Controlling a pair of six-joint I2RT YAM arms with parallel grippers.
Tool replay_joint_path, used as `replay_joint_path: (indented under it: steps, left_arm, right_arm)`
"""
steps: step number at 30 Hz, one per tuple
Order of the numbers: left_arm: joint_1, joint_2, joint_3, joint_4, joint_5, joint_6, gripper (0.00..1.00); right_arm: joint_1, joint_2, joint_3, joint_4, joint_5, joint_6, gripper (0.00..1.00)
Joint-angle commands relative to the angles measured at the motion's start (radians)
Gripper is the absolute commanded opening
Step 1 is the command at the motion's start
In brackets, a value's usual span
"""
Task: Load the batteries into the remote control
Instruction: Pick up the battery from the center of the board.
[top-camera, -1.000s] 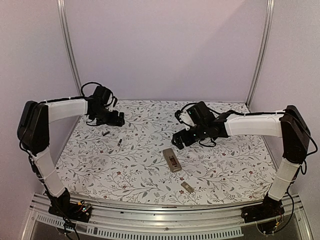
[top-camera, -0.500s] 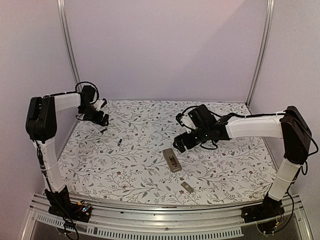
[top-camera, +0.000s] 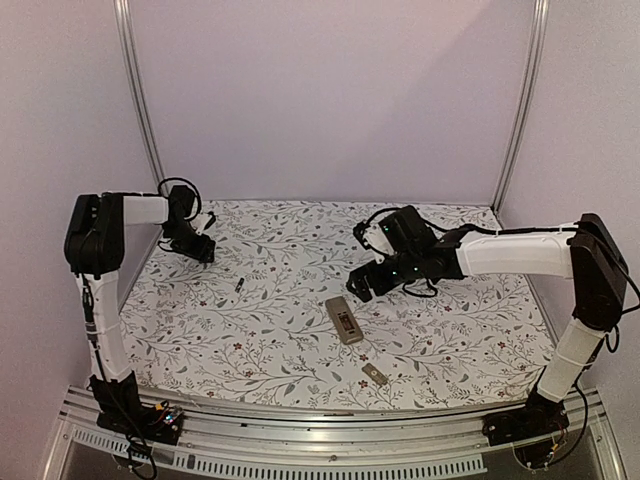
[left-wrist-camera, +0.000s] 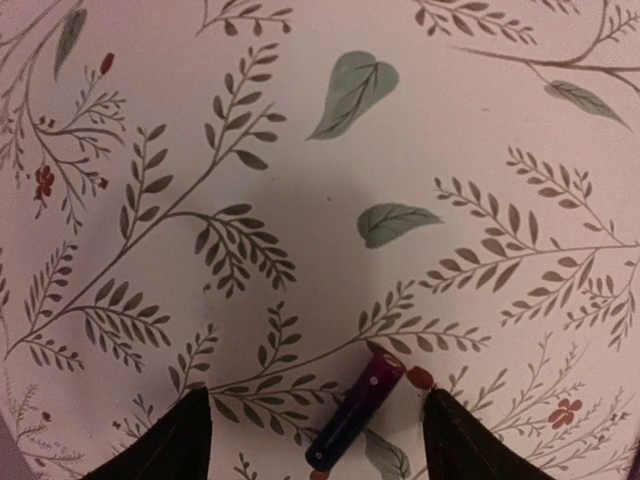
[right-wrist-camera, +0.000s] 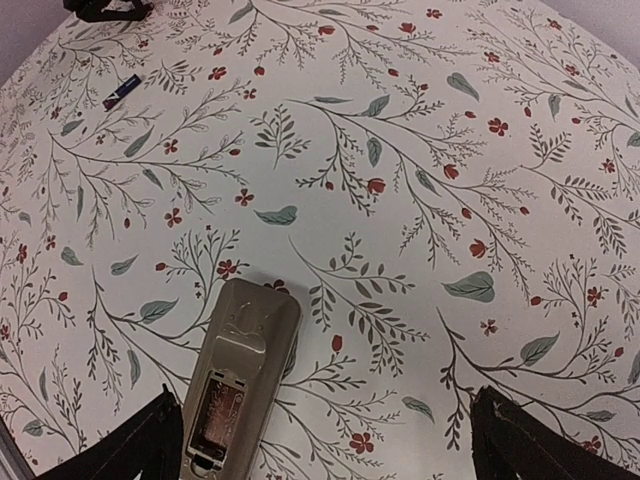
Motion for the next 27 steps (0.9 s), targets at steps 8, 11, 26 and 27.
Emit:
replay_joint_path:
  steps: [8,11,26,27]
  left_arm:
    - [-0.01,0.008,-0.043,0.015,-0.041,-0.02,0.38]
    - [-0.023,-0.003,-0.05,0.005,-0.04,-0.015,0.22]
    - [-0.139,-0.381,-0.09,0.131,0.167,-0.272,0.0]
    - [-0.171,-0.451,-0.124,0.205,0.193,-0.287,0.0]
  right_arm:
    - [-0.004,-0.032,-0.012,-0.008,0.014,0.001,0.99]
    - [-0.004,-0.03,-0.007,-0.008,0.011,0.002,0.99]
    - [-0.006,-0.17,-0.019,0.068,-0.013,-0.012,0.99]
    - [-0.007,-0.188,-0.023,0.091,-0.053,-0.013,0.99]
